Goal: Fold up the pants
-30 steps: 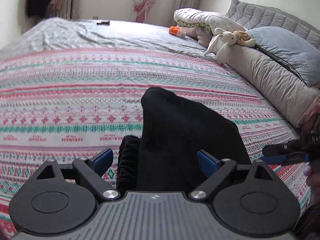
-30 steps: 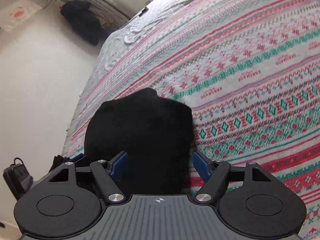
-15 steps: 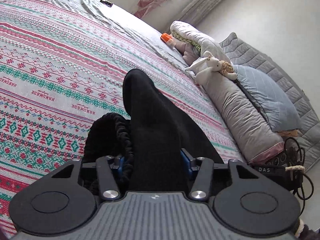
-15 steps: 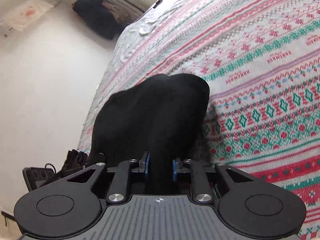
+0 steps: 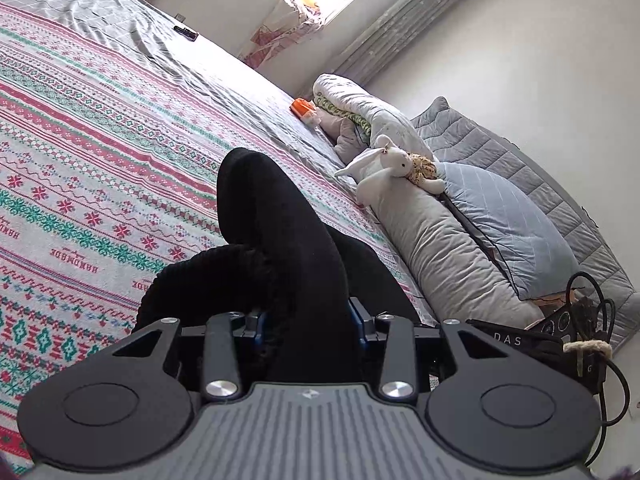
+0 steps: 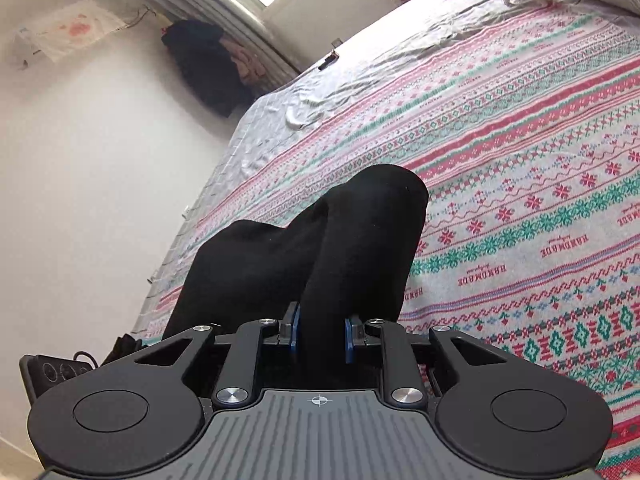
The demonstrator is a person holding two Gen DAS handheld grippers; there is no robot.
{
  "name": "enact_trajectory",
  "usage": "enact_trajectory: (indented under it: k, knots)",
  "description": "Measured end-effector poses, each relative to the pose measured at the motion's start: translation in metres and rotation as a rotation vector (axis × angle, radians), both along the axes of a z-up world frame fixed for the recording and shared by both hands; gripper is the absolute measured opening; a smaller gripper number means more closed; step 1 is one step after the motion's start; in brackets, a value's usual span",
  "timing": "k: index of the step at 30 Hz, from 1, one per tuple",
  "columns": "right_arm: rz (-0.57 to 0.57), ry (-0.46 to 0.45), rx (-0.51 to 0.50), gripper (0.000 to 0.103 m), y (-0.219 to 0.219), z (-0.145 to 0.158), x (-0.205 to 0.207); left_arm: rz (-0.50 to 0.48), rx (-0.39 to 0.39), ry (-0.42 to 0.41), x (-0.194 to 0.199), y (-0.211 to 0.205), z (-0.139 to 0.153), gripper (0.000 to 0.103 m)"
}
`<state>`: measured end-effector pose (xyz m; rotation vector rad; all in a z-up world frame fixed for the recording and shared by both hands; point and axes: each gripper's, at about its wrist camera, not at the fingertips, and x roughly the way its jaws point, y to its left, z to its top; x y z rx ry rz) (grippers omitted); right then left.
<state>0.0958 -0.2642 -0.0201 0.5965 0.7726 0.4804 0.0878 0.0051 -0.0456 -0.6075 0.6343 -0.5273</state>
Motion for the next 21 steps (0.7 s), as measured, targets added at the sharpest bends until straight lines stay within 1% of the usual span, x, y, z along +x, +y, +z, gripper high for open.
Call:
enact_trajectory:
  k: [4,8,9,10,11,12,13,15,16,19,20,21]
  knots:
    - [-0.012,-0.041,-0.006,0.02,-0.005,0.008,0.011,0.014,-0.028,-0.022,0.01,-0.003,0.003,0.054]
    - [-0.027,-0.087,-0.011,0.021,-0.01,0.013,0.027,0.053,-0.051,-0.031,0.021,-0.002,0.002,0.054]
    - [-0.034,-0.094,-0.022,0.021,-0.011,0.013,0.031,0.07,-0.043,-0.025,0.025,-0.002,-0.001,0.055]
    - [-0.043,-0.093,-0.044,0.021,-0.011,0.01,0.036,0.097,-0.018,-0.009,0.029,-0.002,-0.005,0.056]
    - [-0.06,-0.075,-0.074,0.023,-0.01,0.006,0.042,0.128,0.017,0.023,0.033,-0.002,-0.011,0.056]
    - [-0.08,-0.034,-0.117,0.026,-0.01,-0.001,0.048,0.155,0.057,0.061,0.037,-0.003,-0.018,0.058]
    - [-0.09,0.006,-0.167,0.028,-0.009,-0.009,0.054,0.181,0.076,0.083,0.039,-0.002,-0.026,0.063]
    - [-0.122,0.062,-0.253,0.032,-0.008,-0.024,0.06,0.193,0.039,0.089,0.039,0.0,-0.031,0.064]
    - [-0.125,0.083,-0.272,0.033,-0.007,-0.031,0.062,0.192,0.042,0.091,0.038,0.001,-0.028,0.065]
    - [-0.129,0.085,-0.252,0.034,-0.012,-0.031,0.058,0.195,0.096,0.08,0.032,-0.003,-0.017,0.066]
    - [-0.127,0.08,-0.248,0.036,-0.014,-0.026,0.055,0.203,0.102,0.082,0.03,-0.003,-0.014,0.067]
    - [-0.129,0.069,-0.245,0.039,-0.016,-0.021,0.051,0.213,0.113,0.082,0.027,-0.002,-0.01,0.068]
